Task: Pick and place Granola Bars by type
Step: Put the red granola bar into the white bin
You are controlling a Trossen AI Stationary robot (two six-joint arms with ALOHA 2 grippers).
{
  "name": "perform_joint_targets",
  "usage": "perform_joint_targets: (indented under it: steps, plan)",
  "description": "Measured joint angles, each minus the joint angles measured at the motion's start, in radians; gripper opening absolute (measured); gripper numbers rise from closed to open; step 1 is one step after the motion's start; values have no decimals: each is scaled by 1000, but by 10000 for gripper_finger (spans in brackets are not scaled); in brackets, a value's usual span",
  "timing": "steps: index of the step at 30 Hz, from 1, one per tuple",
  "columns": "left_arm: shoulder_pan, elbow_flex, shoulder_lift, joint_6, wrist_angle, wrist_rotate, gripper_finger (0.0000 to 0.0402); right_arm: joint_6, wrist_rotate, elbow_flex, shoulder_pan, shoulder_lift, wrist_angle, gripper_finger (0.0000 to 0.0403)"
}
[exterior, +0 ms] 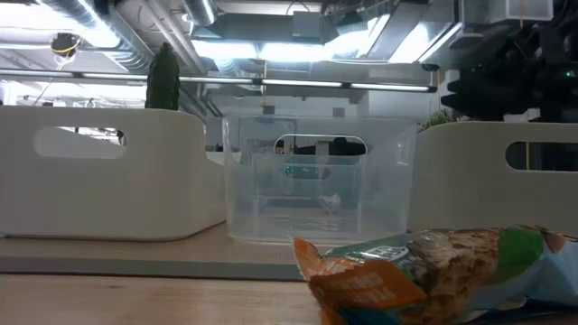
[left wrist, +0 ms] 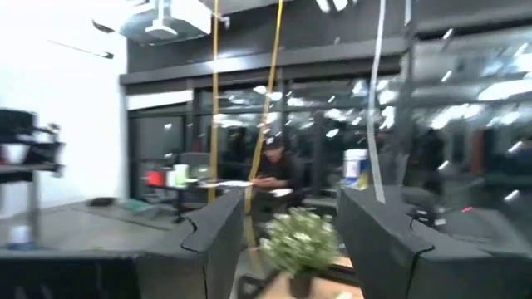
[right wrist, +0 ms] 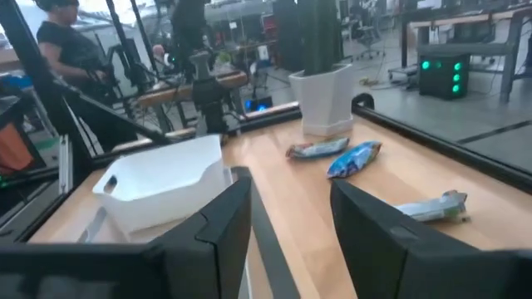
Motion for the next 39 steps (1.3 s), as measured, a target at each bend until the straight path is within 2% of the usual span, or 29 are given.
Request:
perform_joint_targets:
  steps: [8,12,15,19,22,24,27,30,34,39]
  plan:
    - [7,705,554,16,-467,-163,184,-6,0,0,0,0,39,168]
    - [33,920,744,29,-715,-237,184,-7,0,0,0,0,36,168]
    - [69,1007,840,-71,-805,-254,184,-5,0,0,0,0,37,168]
    - [151,1067,933,-352,-892,-231,184,0,0,0,0,0,38,168]
    - [233,1086,989,-563,-1035,-106,184,0,0,0,0,0,38,168]
    - [290,1083,1043,-639,-1153,-19,184,0,0,0,0,0,38,168]
    - [348,1038,1128,-648,-1259,67,184,0,0,0,0,0,38,168]
    - [381,964,1192,-613,-1263,103,184,0,0,0,0,0,37,168]
    - [412,852,1256,-582,-1170,152,184,0,0,0,0,0,32,168]
    - [443,738,1325,-606,-1060,277,187,1,0,0,0,0,22,168]
